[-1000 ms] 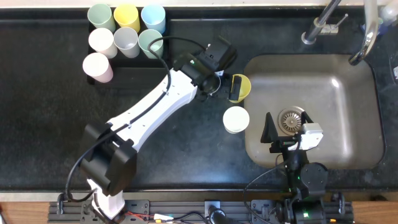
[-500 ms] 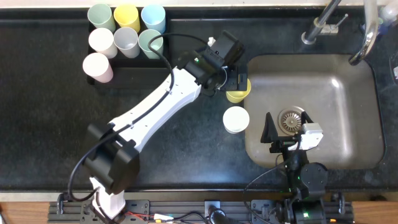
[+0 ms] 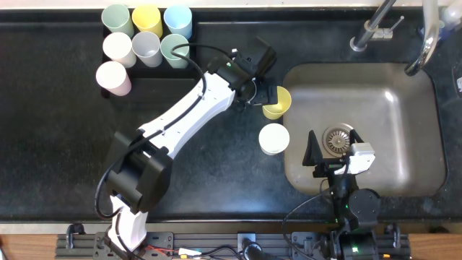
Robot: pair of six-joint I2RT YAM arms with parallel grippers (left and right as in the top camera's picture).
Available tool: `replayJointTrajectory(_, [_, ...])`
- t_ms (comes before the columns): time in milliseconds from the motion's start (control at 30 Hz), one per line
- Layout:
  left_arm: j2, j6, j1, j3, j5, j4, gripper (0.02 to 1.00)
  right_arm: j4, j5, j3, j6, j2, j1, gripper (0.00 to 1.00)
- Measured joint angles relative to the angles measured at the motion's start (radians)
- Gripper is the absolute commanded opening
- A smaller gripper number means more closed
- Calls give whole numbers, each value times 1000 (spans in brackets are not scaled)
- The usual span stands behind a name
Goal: Store Cups
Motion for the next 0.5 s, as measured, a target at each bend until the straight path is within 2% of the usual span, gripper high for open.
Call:
replayJointTrajectory(33, [0, 0, 0, 0, 0, 0, 768, 0, 0, 0, 0, 0, 0, 998])
replayJointTrajectory(67, [0, -5, 0, 0, 0, 0, 382, 0, 0, 0, 0, 0, 0, 998])
replayJointTrajectory(100, [0, -9, 0, 0, 0, 0, 115, 0, 0, 0, 0, 0, 0, 996])
replayJointTrajectory(133, [0, -12, 0, 0, 0, 0, 34, 0, 0, 0, 0, 0, 0, 998])
replayJointTrajectory(500, [2, -16, 2, 7, 5, 0, 36, -1, 0, 0, 0, 0, 0, 996])
